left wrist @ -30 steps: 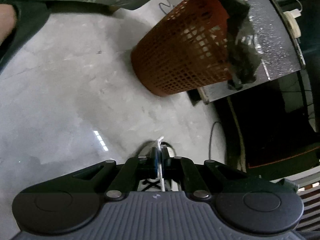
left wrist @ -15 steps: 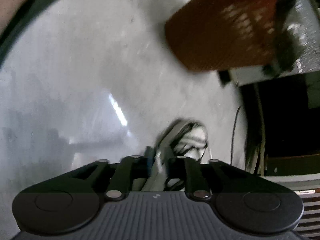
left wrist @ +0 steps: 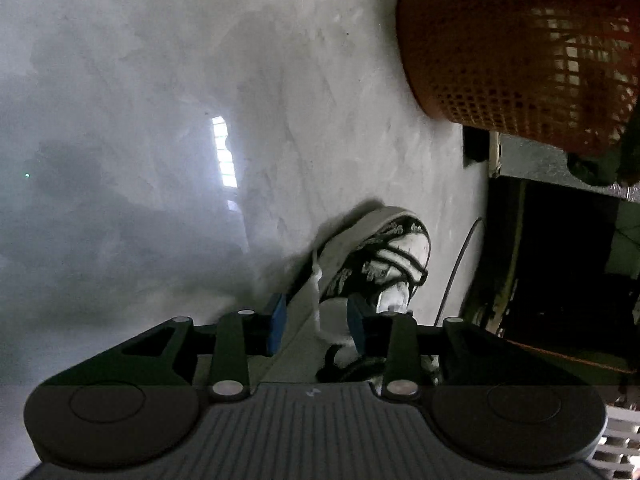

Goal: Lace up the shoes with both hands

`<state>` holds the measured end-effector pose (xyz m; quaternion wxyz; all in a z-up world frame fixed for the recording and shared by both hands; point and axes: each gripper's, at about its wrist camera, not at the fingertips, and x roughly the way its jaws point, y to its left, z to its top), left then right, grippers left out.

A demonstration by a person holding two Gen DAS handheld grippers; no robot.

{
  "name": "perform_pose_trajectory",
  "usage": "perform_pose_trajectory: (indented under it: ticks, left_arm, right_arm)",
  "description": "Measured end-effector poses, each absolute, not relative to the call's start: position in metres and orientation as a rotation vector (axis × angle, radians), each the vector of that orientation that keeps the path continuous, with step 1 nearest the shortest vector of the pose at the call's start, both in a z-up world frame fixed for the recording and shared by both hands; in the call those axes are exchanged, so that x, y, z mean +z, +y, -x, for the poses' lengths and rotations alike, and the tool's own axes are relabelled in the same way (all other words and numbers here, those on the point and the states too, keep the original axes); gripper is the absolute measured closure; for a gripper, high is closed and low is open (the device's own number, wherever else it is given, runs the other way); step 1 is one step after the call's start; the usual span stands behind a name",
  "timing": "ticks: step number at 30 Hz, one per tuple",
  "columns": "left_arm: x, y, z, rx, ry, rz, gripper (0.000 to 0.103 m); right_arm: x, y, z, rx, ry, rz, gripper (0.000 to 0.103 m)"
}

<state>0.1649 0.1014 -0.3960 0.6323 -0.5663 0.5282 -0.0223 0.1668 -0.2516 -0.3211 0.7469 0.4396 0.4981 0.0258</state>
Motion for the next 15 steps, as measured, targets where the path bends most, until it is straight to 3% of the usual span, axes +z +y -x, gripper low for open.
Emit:
perform_pose_trajectory:
  ticks: [7,8,11,15]
  left_arm:
    - [-0.403,0.098,-0.167,-0.066,1.161,1.343,0.065]
    - [-0.403,0.097,-0.168,-0.076,1.158,1.328,0.068]
    - [-0.404,0.096,-0.171,-0.080,1.147,1.296,0.100]
    - [-0.400,0.097,-0.178,-0.055,1.133,1.223,0.099]
  right_arm:
    - [-0.330,-0.253,-0.167,0.046,1.081,-1.019,0.097]
    - [-0.331,-0.252,-0.167,0.050,1.077,-1.027,0.097]
    - [-0.339,-0.254,-0.168,0.034,1.068,-1.088,0.093]
    - [-0.345,-0.256,-0.176,0.022,1.071,-1.067,0.093]
